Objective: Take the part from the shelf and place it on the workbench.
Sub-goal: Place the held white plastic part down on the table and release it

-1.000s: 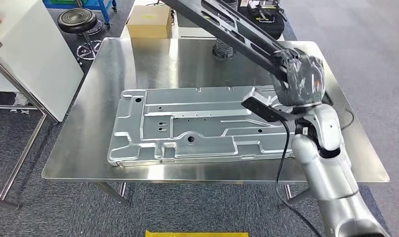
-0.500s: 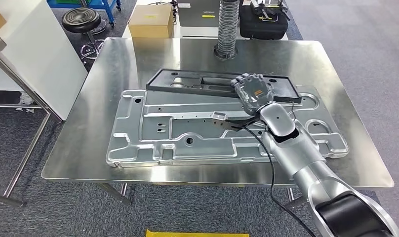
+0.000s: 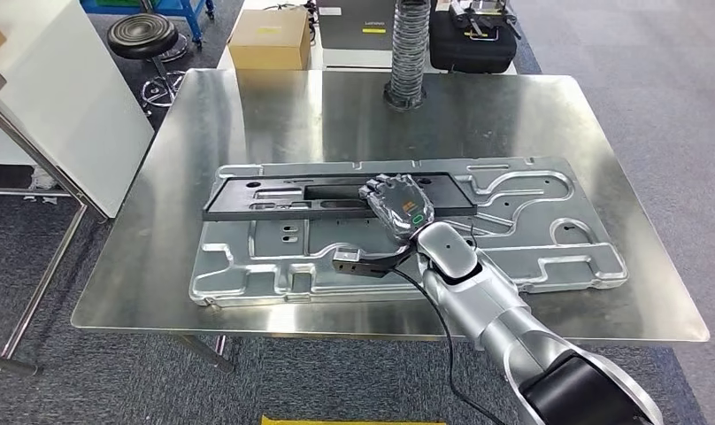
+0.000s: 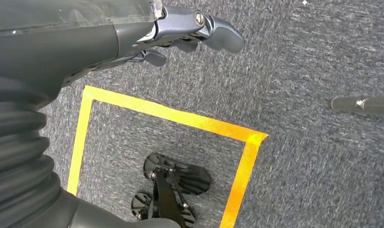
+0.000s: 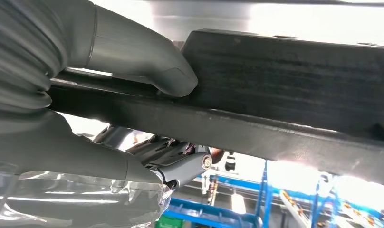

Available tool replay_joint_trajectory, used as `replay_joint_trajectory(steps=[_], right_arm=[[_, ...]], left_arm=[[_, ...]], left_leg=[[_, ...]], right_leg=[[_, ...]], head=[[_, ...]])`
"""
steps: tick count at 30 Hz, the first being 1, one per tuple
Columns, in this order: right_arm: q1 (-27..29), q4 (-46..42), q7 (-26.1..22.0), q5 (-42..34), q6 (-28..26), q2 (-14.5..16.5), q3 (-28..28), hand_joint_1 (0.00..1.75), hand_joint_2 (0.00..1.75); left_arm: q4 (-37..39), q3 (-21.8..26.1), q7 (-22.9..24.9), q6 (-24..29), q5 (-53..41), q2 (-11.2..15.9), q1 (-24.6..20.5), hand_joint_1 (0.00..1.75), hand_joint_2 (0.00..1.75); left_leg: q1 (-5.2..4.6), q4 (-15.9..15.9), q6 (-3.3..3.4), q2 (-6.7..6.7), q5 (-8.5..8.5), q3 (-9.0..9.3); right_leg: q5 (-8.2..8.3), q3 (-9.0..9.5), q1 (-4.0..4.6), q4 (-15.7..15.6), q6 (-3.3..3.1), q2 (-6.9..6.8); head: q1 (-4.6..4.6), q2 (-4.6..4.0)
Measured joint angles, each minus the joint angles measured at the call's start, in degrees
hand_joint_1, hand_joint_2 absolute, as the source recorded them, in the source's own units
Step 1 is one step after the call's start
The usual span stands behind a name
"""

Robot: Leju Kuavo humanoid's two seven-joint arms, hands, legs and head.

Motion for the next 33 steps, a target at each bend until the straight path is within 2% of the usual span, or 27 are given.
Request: replay_joint_trajectory(steps=[2,4,5,6,7,9,10,11,13,15,17,19,20,21,22,23,25,26,27,30,31,33], right_arm=[[1.0,-0.7,-1.6,-1.7,-1.1,0.0,0.0,1.75,1.75],[2.1,-1.4,-2.5,-2.7,-1.7,0.0,0.1,1.75,1.75],[2.7,-1.7,-2.9,-3.3,-1.7,0.0,0.2,1.75,1.75],[3.3,-2.0,-3.3,-3.9,-1.5,0.0,0.3,1.75,1.75],[3.9,-2.3,-3.7,-4.6,-1.2,0.0,0.3,1.75,1.75],[4.5,-3.0,-4.5,-6.0,-0.8,0.0,0.4,1.75,1.75],[4.6,-3.2,-4.8,-6.6,-0.6,0.0,0.4,1.75,1.75],[4.7,-3.4,-5.3,-7.2,-0.5,0.0,0.5,1.75,1.75],[4.8,-3.4,-6.1,-8.4,-0.2,0.0,0.6,1.75,1.75],[5.1,-3.1,-6.9,-9.4,0.1,0.1,0.8,1.75,1.75],[5.1,-2.6,-7.5,-10.2,0.7,0.3,1.1,1.75,1.75],[5.2,-1.7,-7.7,-10.5,1.6,0.5,1.5,0.87,0.87],[5.2,-1.2,-7.6,-10.5,2.1,0.5,1.6,0.44,0.44],[5.3,-0.5,-7.4,-10.5,2.6,0.6,1.8,0.00,0.00],[5.4,0.1,-7.0,-10.4,3.0,0.6,1.9,0.00,0.00],[5.4,0.7,-6.7,-10.4,3.4,0.7,2.0,0.00,0.00],[5.1,1.6,-6.1,-10.4,4.0,0.8,2.1,0.00,0.00],[4.7,2.0,-5.9,-10.4,4.3,0.8,2.1,0.00,0.00],[4.4,2.3,-5.7,-10.4,4.7,0.9,2.1,0.00,0.00],[3.5,3.3,-5.5,-10.6,5.8,0.9,2.1,0.00,0.00],[3.3,3.6,-5.5,-10.9,6.1,0.9,2.2,0.00,0.00],[2.8,4.0,-5.7,-11.8,6.8,0.9,2.2,0.00,0.00]], left_arm=[[0.0,-0.2,-0.5,0.1,-0.4,0.0,-0.1,0.00,1.75],[0.0,-0.3,-0.8,0.2,-0.6,0.0,-0.1,0.00,1.75],[0.0,-0.3,-1.0,0.3,-0.6,0.0,-0.1,0.00,1.75],[0.0,-0.3,-1.2,0.2,-0.6,0.0,-0.1,0.00,1.75],[0.0,-0.3,-1.4,0.1,-0.6,0.0,-0.1,0.00,1.75],[0.0,-0.3,-2.0,-0.1,-0.6,0.0,-0.1,0.00,1.75],[0.0,-0.3,-2.2,-0.2,-0.6,-0.1,-0.1,0.00,1.75],[0.0,-0.3,-2.3,-0.2,-0.7,-0.1,-0.1,0.00,1.75],[0.0,-0.3,-2.4,-0.3,-0.8,-0.1,-0.1,0.00,1.75],[0.0,-0.3,-2.5,-0.3,-1.0,-0.1,-0.1,0.00,1.75],[0.0,-0.3,-2.8,-0.4,-1.1,-0.1,-0.1,0.00,1.75],[0.0,-0.3,-3.0,-0.6,-0.9,-0.1,-0.1,0.00,1.75],[0.0,-0.3,-3.1,-0.8,-0.8,-0.1,0.0,0.00,1.75],[0.0,-0.3,-3.2,-0.9,-0.7,-0.1,0.1,0.00,1.75],[0.0,-0.3,-3.2,-1.0,-0.5,-0.1,0.2,0.00,1.75],[0.0,-0.3,-3.2,-1.1,-0.4,-0.1,0.2,0.00,1.75],[0.0,-0.3,-3.3,-1.1,-0.2,-0.1,0.2,0.00,0.87],[0.0,-0.3,-3.3,-1.2,-0.1,0.0,0.2,0.00,0.44],[0.0,-0.3,-3.4,-1.3,-0.1,0.0,0.1,0.00,0.00],[0.0,-0.3,-3.6,-1.5,-0.1,-0.1,0.1,0.00,0.00],[0.0,-0.3,-3.7,-1.6,-0.1,-0.1,0.1,0.00,0.00],[0.0,-0.3,-3.8,-1.4,-0.2,-0.1,0.1,0.00,0.00]], left_leg=[[0.23,-0.3,0.49,0.05,0.10,0.24],[0.21,-0.3,0.72,0.09,0.03,0.28],[0.21,-0.3,0.76,0.10,-0.01,0.31],[0.21,-0.3,0.76,0.08,-0.06,0.35],[0.22,-0.3,0.72,0.05,-0.11,0.42],[0.22,-0.2,0.53,0.00,-0.27,0.61],[0.13,-0.1,0.34,-0.01,-0.36,0.64],[0.07,-0.1,0.10,0.00,-0.43,0.65],[0.03,-0.1,-0.50,0.02,-0.47,0.70],[0.16,-0.1,-1.18,0.03,-0.68,0.79],[0.22,2.9,-1.72,0.04,-2.78,-0.39],[0.27,10.4,-2.07,0.05,-6.68,-3.71],[0.28,14.2,-2.22,0.05,-8.13,-5.41],[0.30,16.4,-2.34,0.06,-8.60,-6.40],[0.36,16.3,-2.42,0.08,-7.95,-6.25],[0.46,13.8,-2.47,0.10,-6.37,-4.93],[0.68,5.7,-2.49,0.07,-3.06,-0.65],[0.71,2.7,-2.24,0.01,-2.23,0.89],[0.69,1.1,-1.90,-0.05,-2.01,1.70],[0.56,0.7,-0.58,-0.09,-1.91,1.77],[0.59,0.6,-0.21,-0.05,-1.75,1.78],[0.70,0.4,0.32,0.02,-1.50,1.71]], right_leg=[[-2.43,-1.71,-0.16,3.9,0.64,-0.03],[-6.01,-5.59,-0.49,11.8,1.10,-0.05],[-7.01,-7.36,-0.65,15.1,1.25,-0.06],[-6.93,-8.27,-0.79,16.6,1.32,-0.07],[-5.69,-8.01,-0.90,15.6,1.31,-0.08],[-1.41,-4.60,-1.00,7.9,0.98,-0.13],[0.21,-2.75,-0.88,3.9,0.77,-0.17],[1.15,-1.48,-0.73,1.1,0.55,-0.19],[1.30,-0.86,-0.35,-0.3,0.18,-0.14],[1.54,-0.62,-0.45,-0.8,-0.43,-0.11],[1.84,-0.23,-0.69,-1.4,-1.03,-0.22],[1.85,-0.10,-0.66,-1.5,-1.30,-0.38],[1.82,-0.10,-0.62,-1.4,-1.33,-0.42],[1.81,-0.10,-0.59,-1.4,-1.35,-0.46],[1.80,-0.10,-0.60,-1.3,-1.33,-0.46],[1.75,-0.10,-0.64,-1.2,-1.26,-0.44],[1.50,-0.24,-0.61,-0.6,-0.85,-0.28],[1.38,-0.38,-0.53,-0.3,-0.56,-0.15],[1.32,-0.51,-0.43,-0.1,-0.26,-0.03],[1.35,-0.63,-0.45,0.0,0.64,0.11],[0.83,-0.87,-0.54,0.7,0.95,0.08],[-2.15,-2.98,-0.69,5.5,1.50,0.02]], head=[[0.21,0.00],[0.39,0.00],[0.39,0.00],[0.42,0.00],[0.42,0.00],[0.42,0.00],[0.39,0.00],[0.38,0.00],[0.36,0.00],[0.35,-0.01],[0.31,-0.01],[0.27,-0.01],[0.27,0.00],[0.28,0.00],[0.28,0.00],[0.28,0.00],[0.25,0.00],[0.25,0.00],[0.23,0.00],[0.19,0.00],[0.29,0.00],[0.48,0.00]])
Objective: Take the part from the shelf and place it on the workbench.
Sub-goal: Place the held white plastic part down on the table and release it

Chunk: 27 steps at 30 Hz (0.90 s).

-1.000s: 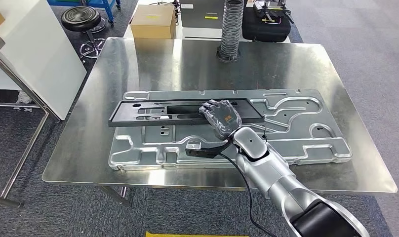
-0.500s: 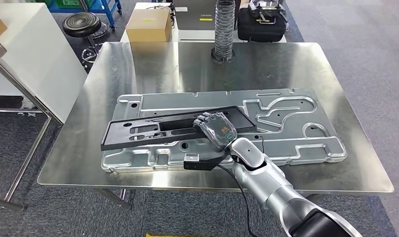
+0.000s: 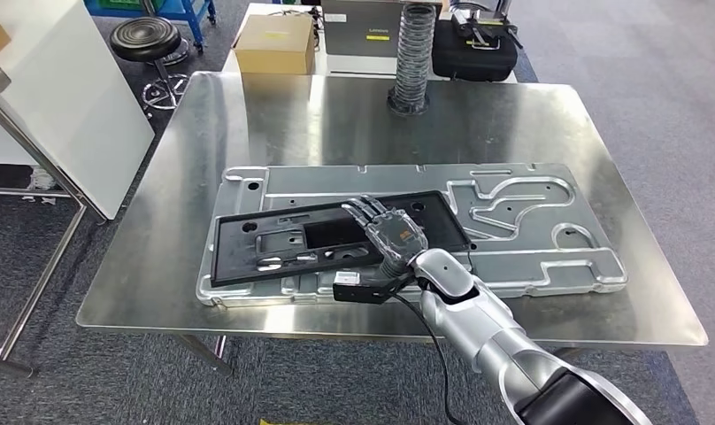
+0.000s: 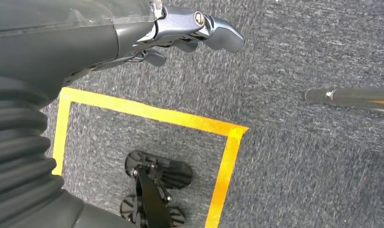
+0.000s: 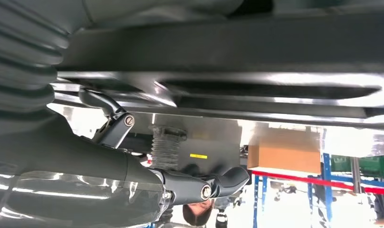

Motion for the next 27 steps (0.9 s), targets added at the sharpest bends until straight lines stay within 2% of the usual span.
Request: replay_joint_trajectory(steps=[2,3,4,5,7,8,9,11,12,14,15,17,18,19,20,22,23,24,25,27], right_arm=[[-0.2,0.4,-0.8,-1.9,0.6,0.0,0.0,0.00,0.00],[-0.2,0.6,-1.6,-3.3,0.9,0.0,-0.2,0.00,0.00],[-0.2,0.7,-2.7,-5.5,1.4,0.0,-0.5,0.00,0.00],[-0.2,0.6,-4.3,-8.3,2.1,0.0,-1.1,0.00,0.00],[-0.1,-0.6,-8.5,-16.4,4.0,0.0,-3.2,0.00,0.00],[0.1,-1.8,-10.5,-21.0,5.3,0.0,-4.5,0.00,0.00],[0.4,-3.7,-12.1,-25.7,6.7,-0.1,-6.1,0.00,0.00],[1.8,-8.7,-13.9,-35.0,9.6,-0.4,-9.3,0.00,0.00],[2.8,-12.1,-14.4,-39.7,11.0,-0.6,-10.9,0.00,0.00],[4.8,-19.7,-15.0,-49.0,13.7,-1.2,-14.2,0.00,0.00],[5.9,-24.0,-15.3,-53.5,15.0,-1.5,-15.8,0.00,0.00],[8.0,-32.2,-15.6,-61.0,17.2,-2.3,-19.2,0.00,0.00],[9.2,-36.0,-15.7,-63.8,17.8,-2.7,-20.9,0.00,0.00],[10.4,-39.6,-16.0,-65.8,18.2,-3.2,-22.4,0.00,0.00],[11.5,-43.1,-16.4,-67.3,18.2,-3.5,-24.0,0.00,0.00],[13.6,-49.8,-17.5,-68.7,17.6,-4.1,-26.9,0.00,0.00],[14.5,-52.9,-17.9,-68.8,16.9,-4.3,-28.1,0.00,0.00],[15.6,-55.9,-18.2,-68.6,15.7,-4.5,-29.3,0.00,0.00],[16.9,-58.6,-18.3,-68.2,14.5,-4.7,-30.3,0.00,0.00],[19.7,-63.8,-18.5,-67.1,11.8,-4.9,-32.3,0.00,0.00]], left_arm=[[0.0,0.0,-0.1,0.3,-0.1,0.0,0.0,0.00,0.00],[0.0,0.0,-0.1,0.3,-0.1,0.0,0.0,0.00,0.00],[0.0,0.0,-0.2,0.4,-0.1,0.0,0.1,0.00,0.00],[0.0,0.1,-0.2,0.4,-0.1,0.0,0.1,0.00,0.00],[0.0,0.1,-0.3,0.5,-0.1,-0.1,0.1,0.00,0.00],[0.0,0.2,-0.4,0.6,-0.1,-0.3,0.0,0.00,0.00],[0.0,0.2,-0.4,0.6,-0.1,-0.4,0.0,0.00,0.00],[0.0,0.4,-0.6,0.7,-0.1,-0.5,0.1,0.00,0.00],[0.0,0.5,-0.7,0.8,0.0,-0.5,0.1,0.00,0.00],[0.0,0.7,-1.0,0.8,0.1,-0.6,0.2,0.00,0.00],[0.0,0.7,-1.1,0.9,0.1,-0.6,0.3,0.00,0.00],[0.0,1.0,-1.3,1.2,0.3,-0.6,0.5,0.00,0.00],[0.0,1.2,-1.3,1.3,0.4,-0.6,0.6,0.00,0.00],[0.0,1.5,-1.4,1.4,0.6,-0.6,0.8,0.00,0.00],[0.0,1.7,-1.4,1.5,0.7,-0.6,0.9,0.00,0.00],[0.0,2.1,-1.6,1.7,0.9,-0.6,1.0,0.00,0.00],[0.0,2.2,-1.8,1.8,1.0,-0.6,0.9,0.00,0.00],[0.0,2.4,-2.0,1.8,1.1,-0.6,0.9,0.00,0.00],[0.0,2.5,-2.2,1.9,1.2,-0.6,0.9,0.00,0.00],[0.0,3.0,-2.6,2.2,1.4,-0.7,1.0,0.00,0.00]], left_leg=[[-0.09,0.0,0.19,0.02,0.07,-0.18],[-0.14,0.0,0.22,0.02,0.07,-0.21],[-0.19,0.0,0.23,0.00,0.08,-0.21],[-0.25,0.0,0.22,-0.03,0.08,-0.16],[-0.44,0.0,0.17,-0.06,0.05,-0.03],[-0.56,0.0,0.06,-0.06,0.02,-0.04],[-0.62,0.1,-0.11,-0.04,0.00,-0.10],[-0.61,-0.1,-0.65,-0.01,0.06,-0.17],[-0.59,-0.2,-0.93,0.00,0.00,-0.16],[-0.63,1.3,-1.40,0.00,-1.35,-0.65],[-0.61,3.8,-1.60,0.00,-2.94,-1.68],[-0.48,11.6,-1.99,0.03,-6.71,-5.13],[-0.43,14.8,-2.16,0.04,-7.81,-6.71],[-0.37,16.3,-2.29,0.05,-7.83,-7.46],[-0.27,15.4,-2.37,0.06,-6.66,-7.06],[-0.06,8.1,-2.33,0.08,-2.58,-3.64],[-0.05,4.3,-2.22,0.06,-1.20,-1.79],[-0.07,1.8,-1.95,0.03,-0.54,-0.62],[-0.12,0.8,-1.64,-0.02,-0.59,-0.14],[-0.21,0.6,-0.84,-0.07,-0.69,-0.15]], right_leg=[[-3.72,-3.72,-0.07,8.0,0.35,-0.02],[-4.46,-4.99,-0.06,10.7,0.38,-0.02],[-4.11,-5.27,-0.04,11.3,0.28,-0.02],[-2.65,-4.37,0.00,9.5,0.04,-0.02],[1.26,-0.34,0.32,1.2,-0.89,-0.04],[2.59,1.35,0.51,-2.5,-1.29,-0.11],[3.23,2.35,0.71,-4.9,-1.58,-0.18],[3.34,2.59,0.91,-5.9,-1.81,-0.29],[3.49,2.74,0.73,-6.2,-1.97,-0.32],[3.86,3.28,0.29,-7.1,-2.43,-0.39],[3.99,3.55,0.08,-7.4,-2.60,-0.47],[3.92,3.69,0.12,-7.5,-2.80,-0.59],[3.82,3.71,0.12,-7.5,-2.82,-0.64],[3.71,3.74,0.11,-7.4,-2.78,-0.64],[3.54,3.79,0.08,-7.2,-2.67,-0.58],[2.98,3.93,-0.01,-6.6,-2.28,-0.42],[2.67,3.86,0.08,-6.2,-1.98,-0.34],[2.47,3.75,0.16,-5.9,-1.69,-0.30],[2.35,3.62,0.27,-5.7,-1.41,-0.27],[2.40,3.52,0.31,-5.7,-0.85,-0.24]], head=[[0.11,0.00],[0.12,0.00],[0.13,0.00],[0.14,0.00],[0.11,0.00],[0.05,0.00],[-0.01,0.00],[-0.09,0.00],[-0.09,0.00],[-0.20,-0.01],[-0.37,-0.01],[-0.64,-0.01],[-0.69,-0.01],[-0.70,-0.01],[-0.72,0.00],[-0.73,-0.01],[-0.78,-0.01],[-0.79,-0.01],[-0.82,-0.01],[-0.85,0.00]])
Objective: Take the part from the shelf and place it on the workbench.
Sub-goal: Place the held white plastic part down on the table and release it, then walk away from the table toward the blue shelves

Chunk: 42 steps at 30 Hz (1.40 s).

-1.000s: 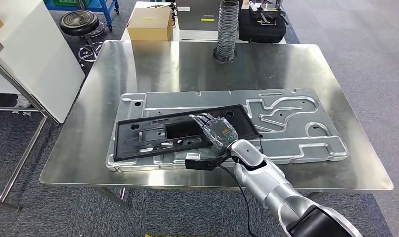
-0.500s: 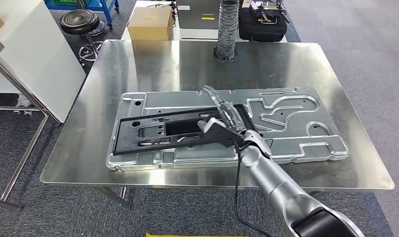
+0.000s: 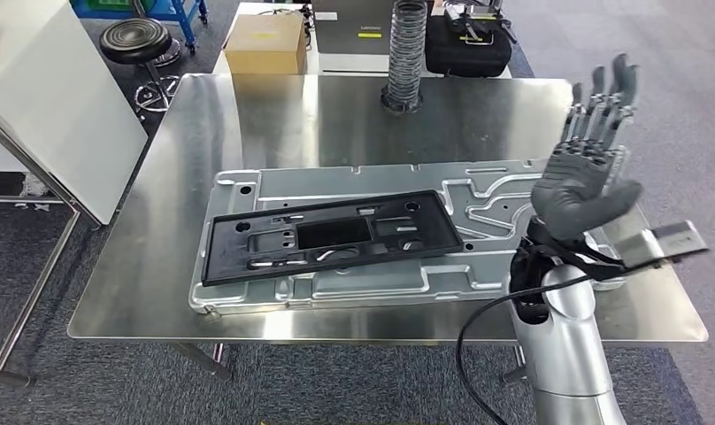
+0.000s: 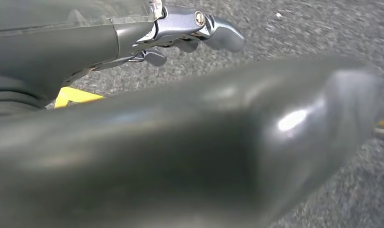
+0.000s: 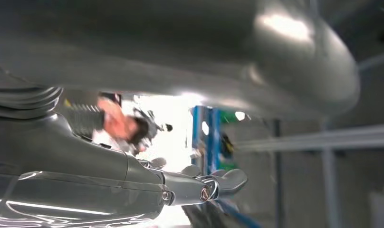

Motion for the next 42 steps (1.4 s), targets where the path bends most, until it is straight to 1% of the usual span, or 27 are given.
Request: replay_joint_trajectory(steps=[2,3,5,6,7,8,9,12,13,16,18,21,22,23,24,26,28,31,32,33,34,36,37,38,39,40,42], right_arm=[[2.4,-4.1,-0.2,1.3,-2.5,-0.2,-1.4,0.00,0.00],[3.6,-5.7,-0.3,1.8,-3.6,-0.3,-1.9,0.00,0.00],[6.1,-8.1,-0.4,2.5,-5.2,-0.7,-2.7,0.00,0.00],[7.6,-8.9,-0.5,3.0,-5.9,-0.8,-3.0,0.00,0.00],[8.9,-9.5,-0.6,3.5,-6.4,-1.0,-3.3,0.00,0.00],[10.2,-10.0,-0.7,4.0,-6.9,-1.0,-3.5,0.00,0.00],[11.2,-10.5,-0.7,4.5,-7.3,-1.1,-3.6,0.00,0.00],[13.7,-11.8,-0.9,5.7,-7.9,-1.1,-3.8,0.00,0.00],[14.5,-12.0,-0.9,6.0,-8.2,-1.1,-3.9,0.00,0.00],[17.0,-12.3,-0.9,7.1,-8.5,-1.0,-4.2,0.00,0.00],[18.1,-12.3,-0.9,7.6,-8.2,-0.9,-4.5,0.00,0.00],[19.3,-12.3,-0.9,7.8,-8.2,-0.6,-5.1,0.00,0.00],[20.0,-12.3,-0.9,7.8,-8.4,-0.6,-5.4,0.00,0.00],[20.6,-12.3,-0.9,7.8,-8.6,-0.6,-5.6,0.00,0.00],[21.3,-12.3,-0.9,7.8,-8.7,-0.5,-5.9,0.00,0.00],[22.4,-12.3,-0.9,7.8,-8.9,-0.5,-6.5,0.00,0.00],[23.0,-12.3,-0.9,7.8,-9.0,-0.5,-7.0,0.00,0.00],[23.5,-12.3,-0.9,7.8,-9.1,-0.5,-7.4,0.00,0.00],[23.7,-12.3,-0.9,7.8,-9.1,-0.5,-7.6,0.00,0.00],[23.8,-12.3,-0.9,7.8,-9.1,-0.5,-7.8,0.00,0.00],[24.0,-12.3,-0.9,7.8,-9.1,-0.5,-8.0,0.00,0.00],[24.4,-12.3,-0.9,7.9,-9.4,-0.5,-8.3,0.00,0.00],[24.9,-12.3,-0.9,8.0,-9.8,-0.5,-8.5,0.00,0.00],[25.6,-12.2,-0.9,8.3,-10.1,-0.5,-8.7,0.00,0.00],[26.5,-12.2,-0.9,8.5,-10.2,-0.4,-9.1,0.00,0.00],[27.5,-12.2,-0.9,8.8,-10.1,-0.3,-9.5,0.00,0.00],[28.9,-12.2,-0.9,9.0,-9.6,0.0,-10.3,0.00,0.00]], left_arm=[[0.0,0.4,-0.1,0.2,0.0,-0.1,0.0,0.00,0.00],[0.0,0.4,0.0,0.3,0.0,-0.1,-0.1,0.00,0.00],[0.0,0.5,0.1,0.4,-0.2,-0.1,-0.2,0.00,0.00],[0.0,0.5,0.2,0.4,-0.3,-0.1,-0.2,0.00,0.00],[0.0,0.5,0.2,0.4,-0.4,-0.1,-0.2,0.00,0.00],[0.0,0.5,0.3,0.4,-0.4,-0.1,-0.2,0.00,0.00],[0.0,0.6,0.3,0.4,-0.5,-0.1,-0.2,0.00,0.00],[0.0,0.7,0.7,0.5,-0.5,-0.3,-0.3,0.00,0.00],[0.0,0.7,0.8,0.6,-0.5,-0.3,-0.4,0.00,0.00],[0.0,0.9,0.6,1.1,-0.4,-0.4,-0.3,0.00,0.00],[0.0,1.1,0.2,1.4,-0.3,-0.3,-0.3,0.00,0.00],[0.0,1.6,0.0,1.4,-0.3,-0.2,-0.4,0.00,0.00],[0.0,1.7,0.1,1.3,-0.3,-0.2,-0.4,0.00,0.00],[0.0,1.8,0.1,1.2,-0.4,-0.2,-0.3,0.00,0.00],[0.0,1.9,0.1,1.1,-0.4,-0.2,-0.3,0.00,0.00],[0.0,1.9,0.0,1.1,-0.5,-0.2,-0.4,0.00,0.00],[0.0,1.9,-0.1,1.1,-0.6,-0.1,-0.5,0.00,0.00],[0.0,1.9,-0.1,1.1,-0.6,-0.1,-0.5,0.00,0.00],[0.0,1.9,-0.1,1.1,-0.6,-0.1,-0.5,0.00,0.00],[0.0,1.9,-0.1,1.1,-0.6,-0.1,-0.6,0.00,0.00],[0.0,1.9,-0.1,1.1,-0.6,-0.1,-0.6,0.00,0.00],[0.0,1.9,0.0,1.0,-0.6,-0.1,-0.6,0.00,0.00],[0.0,1.9,0.0,1.0,-0.7,-0.2,-0.5,0.00,0.00],[0.0,1.9,0.1,0.9,-0.7,-0.2,-0.5,0.00,0.00],[0.0,1.9,0.1,0.8,-0.8,-0.2,-0.5,0.00,0.00],[0.0,2.0,0.2,0.8,-0.8,-0.2,-0.4,0.00,0.00],[0.0,2.0,0.3,0.7,-0.8,-0.3,-0.3,0.00,0.00]], left_leg=[[0.07,-0.3,0.76,0.10,0.36,0.09],[0.14,-0.5,1.08,0.16,0.59,0.09],[0.08,-0.5,1.39,0.18,0.80,-0.10],[0.03,-0.5,1.45,0.18,0.89,-0.27],[-0.02,-0.5,1.48,0.18,0.98,-0.44],[-0.07,-0.5,1.47,0.19,1.08,-0.58],[-0.13,-0.4,1.43,0.18,1.20,-0.68],[-0.31,-0.4,0.98,0.17,1.69,-0.85],[-0.32,-0.5,0.69,0.18,1.90,-0.92],[-0.30,-0.7,-0.40,0.18,2.45,-1.06],[-0.34,1.4,-0.95,0.16,0.11,-1.98],[-0.26,11.5,-1.38,0.19,-7.24,-5.13],[-0.26,14.0,-1.46,0.19,-8.53,-5.43],[-0.26,14.4,-1.48,0.19,-8.74,-4.65],[-0.26,12.3,-1.41,0.20,-7.97,-2.65],[-0.35,4.0,-0.95,0.19,-5.82,3.18],[-0.65,-1.4,-0.25,0.15,-4.64,6.32],[-0.89,-2.0,0.78,0.19,-3.38,5.92],[-0.79,-2.1,1.15,0.32,-2.71,5.45],[-0.64,-2.3,1.49,0.45,-1.93,4.80],[-0.48,-2.4,1.72,0.60,-1.15,3.98],[-0.46,-2.3,1.91,0.74,0.20,2.25],[-0.45,-2.3,1.86,0.77,0.81,1.37],[-0.44,-2.2,1.79,0.78,1.40,0.51],[-0.42,-2.1,1.69,0.78,1.95,-0.33],[-0.39,-1.9,1.51,0.74,2.46,-1.11],[-0.44,-1.5,0.98,0.68,3.34,-2.28]], right_leg=[[-1.10,-0.26,-0.16,1.2,0.62,0.00],[-2.59,-0.99,-0.24,3.2,0.93,0.00],[-6.83,-3.87,-0.34,10.5,1.39,-0.01],[-8.43,-5.39,-0.37,14.2,1.51,-0.01],[-9.05,-6.17,-0.37,16.3,1.52,-0.01],[-8.54,-5.85,-0.36,16.1,1.43,-0.01],[-7.02,-4.27,-0.34,13.4,1.21,-0.01],[-2.61,2.25,0.06,1.5,0.19,-0.03],[-2.12,3.06,0.27,-0.3,-0.07,-0.03],[-1.12,2.74,0.35,-1.1,-0.76,-0.14],[0.04,2.17,-0.01,-1.7,-1.44,-0.31],[1.52,0.35,-0.01,-1.8,-1.96,-0.41],[1.96,-0.37,0.05,-1.6,-1.96,-0.42],[2.38,-1.08,0.08,-1.4,-1.91,-0.42],[2.75,-1.76,0.11,-1.2,-1.82,-0.42],[3.44,-2.91,0.17,-0.6,-1.50,-0.39],[4.07,-3.51,0.24,-0.2,-0.96,-0.36],[5.18,-3.75,0.03,-0.4,0.04,-0.28],[4.74,-4.09,-0.04,-0.1,0.36,-0.20],[3.16,-4.74,-0.11,1.0,0.68,-0.12],[0.53,-5.67,-0.26,3.4,0.98,-0.06],[-5.49,-7.58,-0.61,10.8,1.57,-0.05],[-7.02,-7.97,-0.75,14.1,1.80,-0.05],[-7.13,-7.57,-0.87,15.9,1.96,-0.06],[-6.11,-6.19,-0.95,15.7,2.05,-0.06],[-4.61,-3.70,-1.03,13.4,2.05,-0.06],[-3.52,2.92,-1.02,4.8,1.71,-0.03]], head=[[0.10,0.00],[0.18,0.00],[0.35,0.00],[0.36,0.00],[0.36,0.00],[0.36,0.00],[0.37,0.00],[0.33,0.00],[0.34,0.00],[0.42,0.00],[0.32,-0.01],[0.13,0.00],[0.14,-0.01],[0.13,0.00],[0.13,0.00],[0.13,0.00],[0.21,0.00],[0.19,0.00],[0.14,0.00],[0.21,0.00],[0.34,0.00],[0.61,0.00],[0.63,0.00],[0.64,0.00],[0.66,0.00],[0.68,0.00],[0.66,0.00]])
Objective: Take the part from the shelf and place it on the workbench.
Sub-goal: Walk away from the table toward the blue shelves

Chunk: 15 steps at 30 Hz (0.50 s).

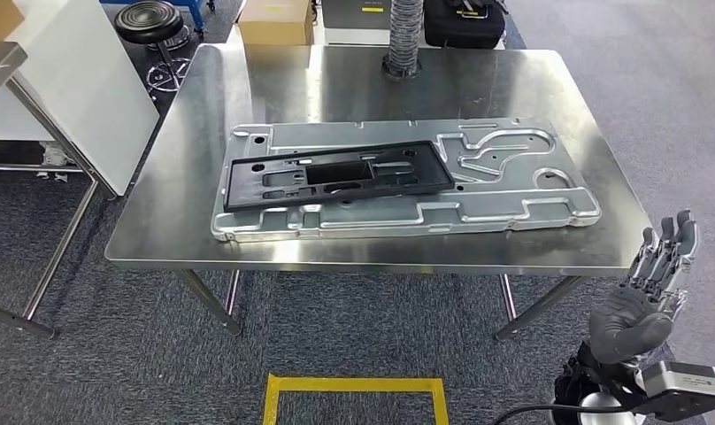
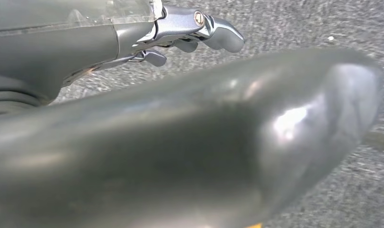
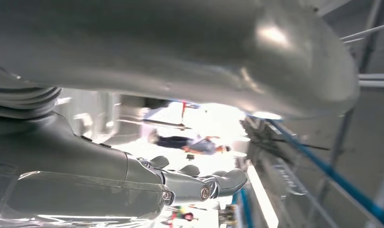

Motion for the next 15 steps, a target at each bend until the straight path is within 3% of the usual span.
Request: replay_joint_trajectory(steps=[2,4,5,6,7,9,10,11,13,14,15], right_arm=[[0.8,0.1,0.0,0.0,0.3,0.3,-0.5,0.00,0.00],[1.7,0.9,0.0,0.1,0.5,0.5,-1.0,0.00,0.00],[2.1,1.5,0.1,0.2,0.6,0.8,-1.2,0.00,0.00],[2.5,2.1,0.2,0.6,0.7,1.1,-1.5,0.00,0.00],[2.8,2.7,0.3,1.1,0.7,1.5,-1.7,0.00,0.00],[3.7,4.1,1.1,2.4,0.9,2.4,-2.2,0.00,0.00],[4.0,4.8,1.6,3.0,1.0,2.7,-2.5,0.00,0.00],[4.3,5.7,2.1,3.5,1.0,3.1,-2.7,0.00,0.00],[4.7,7.5,2.8,4.6,1.1,3.6,-3.4,0.00,0.00],[4.7,8.4,3.0,5.2,1.2,3.8,-3.6,0.00,0.00],[4.8,9.2,3.1,5.6,1.2,4.0,-3.9,0.00,0.00]], left_arm=[[0.0,0.0,0.0,-0.1,0.0,0.0,0.0,0.00,0.00],[0.0,0.0,-0.2,-0.4,-0.3,0.0,0.0,0.00,0.00],[0.0,0.0,-0.3,-0.6,-0.4,-0.1,0.1,0.00,0.00],[0.0,0.0,-0.4,-0.8,-0.6,-0.1,0.2,0.00,0.00],[0.0,0.0,-0.3,-0.8,-0.8,-0.2,0.3,0.00,0.00],[0.0,0.0,-0.2,-0.9,-1.0,-0.3,0.3,0.00,0.00],[0.0,0.0,-0.2,-0.9,-1.1,-0.4,0.3,0.00,0.00],[0.0,0.0,-0.2,-0.8,-1.2,-0.4,0.3,0.00,0.00],[0.0,0.0,-0.2,-0.8,-1.4,-0.5,0.3,0.00,0.00],[0.0,0.0,-0.2,-0.8,-1.6,-0.6,0.2,0.00,0.00],[0.0,0.0,-0.2,-0.8,-1.6,-0.6,0.1,0.00,0.00]], left_leg=[[-0.06,0.1,-0.72,0.05,0.86,-0.39],[0.04,-0.2,-1.49,0.10,1.74,-0.41],[0.15,0.1,-1.79,0.07,1.40,-0.60],[0.23,1.1,-2.02,0.03,0.03,-1.01],[0.30,3.2,-2.16,0.00,-2.40,-1.67],[0.39,10.2,-2.33,-0.03,-8.65,-3.33],[0.41,13.8,-2.41,-0.03,-10.46,-3.83],[0.40,16.4,-2.42,-0.03,-10.80,-3.74],[0.37,16.0,-2.14,-0.03,-7.96,-1.06],[0.29,13.3,-1.84,-0.03,-6.49,1.54],[0.18,9.3,-1.41,-0.04,-6.36,4.80]], right_leg=[[-0.90,3.82,0.31,-6.0,-0.70,0.07],[-0.67,3.89,0.55,-7.0,-1.58,0.04],[-0.15,3.60,0.55,-7.2,-2.06,-0.08],[0.48,3.11,0.50,-7.3,-2.59,-0.20],[1.17,2.49,0.45,-7.4,-3.01,-0.31],[2.46,0.84,0.73,-7.3,-3.47,-0.42],[3.12,-0.08,0.89,-7.3,-3.54,-0.44],[3.79,-1.05,1.06,-7.1,-3.57,-0.46],[4.97,-3.06,1.32,-6.6,-3.51,-0.45],[5.48,-4.01,1.42,-6.3,-3.43,-0.44],[5.93,-4.77,1.46,-5.9,-3.31,-0.43]], head=[[-0.06,-0.01],[-0.02,-0.01],[0.05,-0.01],[-0.06,-0.01],[-0.21,-0.01],[-0.44,-0.01],[-0.48,-0.01],[-0.48,-0.01],[-0.48,-0.01],[-0.48,-0.01],[-0.49,-0.01]])
